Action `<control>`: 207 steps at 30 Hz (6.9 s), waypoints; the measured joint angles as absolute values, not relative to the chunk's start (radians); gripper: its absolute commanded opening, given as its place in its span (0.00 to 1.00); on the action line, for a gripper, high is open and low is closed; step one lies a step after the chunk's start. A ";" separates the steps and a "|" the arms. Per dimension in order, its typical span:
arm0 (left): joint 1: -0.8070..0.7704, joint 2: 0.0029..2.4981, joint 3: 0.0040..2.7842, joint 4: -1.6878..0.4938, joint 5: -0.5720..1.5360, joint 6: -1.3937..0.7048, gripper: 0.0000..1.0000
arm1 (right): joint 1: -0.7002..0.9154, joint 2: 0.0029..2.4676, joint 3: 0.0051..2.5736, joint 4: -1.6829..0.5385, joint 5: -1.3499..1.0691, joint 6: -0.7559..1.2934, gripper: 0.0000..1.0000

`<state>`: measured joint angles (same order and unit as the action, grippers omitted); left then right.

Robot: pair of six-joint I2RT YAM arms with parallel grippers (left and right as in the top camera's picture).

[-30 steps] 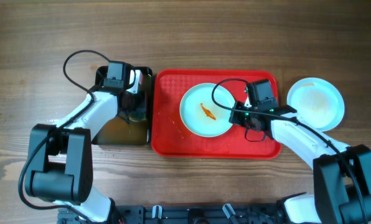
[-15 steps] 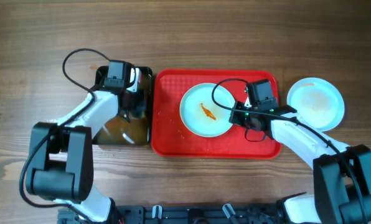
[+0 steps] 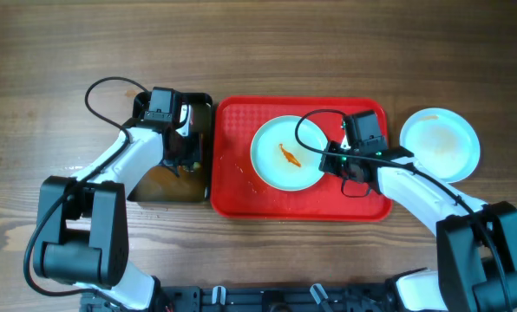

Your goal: Clean dirty plates on tray and stack at the side

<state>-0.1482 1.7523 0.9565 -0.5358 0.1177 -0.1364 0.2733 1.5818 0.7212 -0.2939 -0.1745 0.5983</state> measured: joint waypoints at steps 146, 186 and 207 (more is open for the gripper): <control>-0.540 1.880 0.958 -0.044 0.227 -0.424 0.04 | 0.275 1.582 0.715 -0.279 -0.214 0.556 0.04; -0.439 1.693 0.949 -0.226 0.200 -0.360 0.04 | 0.275 1.539 0.748 -0.343 -0.165 0.397 0.04; -0.135 1.557 0.949 -0.559 0.200 -0.135 0.04 | 0.285 1.295 0.822 -0.307 0.196 -0.273 0.04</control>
